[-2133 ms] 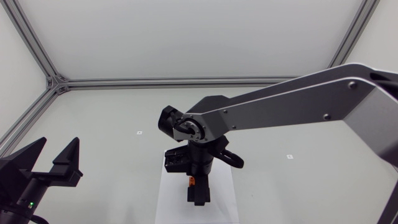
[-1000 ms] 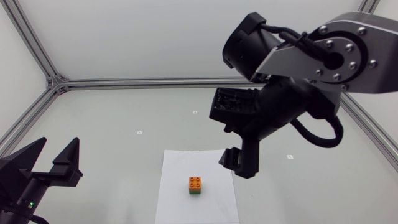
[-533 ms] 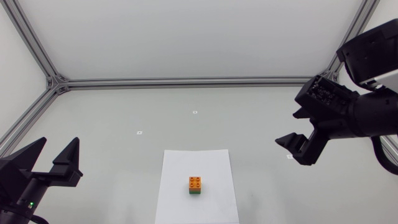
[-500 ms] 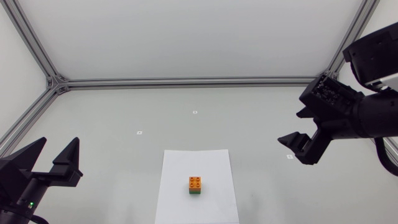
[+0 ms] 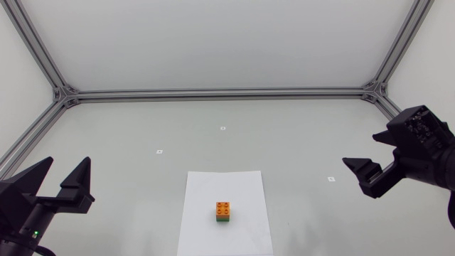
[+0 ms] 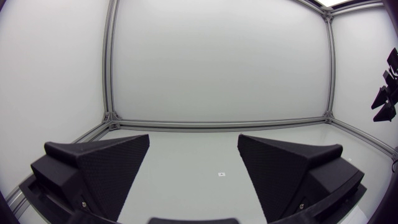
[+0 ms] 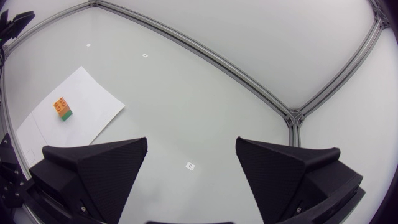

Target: Pick up the orange 2x2 brick with the right arm and stack it on top of the green 2x2 brick in the center

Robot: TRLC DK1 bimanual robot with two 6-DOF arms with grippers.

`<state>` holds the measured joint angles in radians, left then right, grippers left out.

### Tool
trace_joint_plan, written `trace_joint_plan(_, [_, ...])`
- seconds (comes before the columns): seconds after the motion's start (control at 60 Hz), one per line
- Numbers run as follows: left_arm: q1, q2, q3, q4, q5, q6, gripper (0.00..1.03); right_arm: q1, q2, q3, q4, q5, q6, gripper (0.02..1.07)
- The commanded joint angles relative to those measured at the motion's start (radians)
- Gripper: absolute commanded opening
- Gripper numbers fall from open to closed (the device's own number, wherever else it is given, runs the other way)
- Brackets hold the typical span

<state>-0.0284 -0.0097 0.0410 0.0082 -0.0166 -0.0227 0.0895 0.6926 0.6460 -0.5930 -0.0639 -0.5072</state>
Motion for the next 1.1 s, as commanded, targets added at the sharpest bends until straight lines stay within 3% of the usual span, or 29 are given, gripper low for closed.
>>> trace_joint_plan(0.0, [0.001, -0.006, -0.041, -0.011, 0.003, 0.006, 0.99, -0.005, -0.034, -0.039, 0.022, -0.019, 0.018, 1.03])
trace_joint_plan(0.25, [0.001, -0.006, -0.041, -0.011, 0.003, 0.006, 0.99, -0.088, -0.2, -0.181, 0.161, -0.085, 0.061, 1.03])
trace_joint_plan(1.083, [0.001, -0.006, -0.041, -0.011, 0.003, 0.006, 0.99, -0.089, -0.623, -0.581, 0.532, 0.043, 0.444, 1.03])
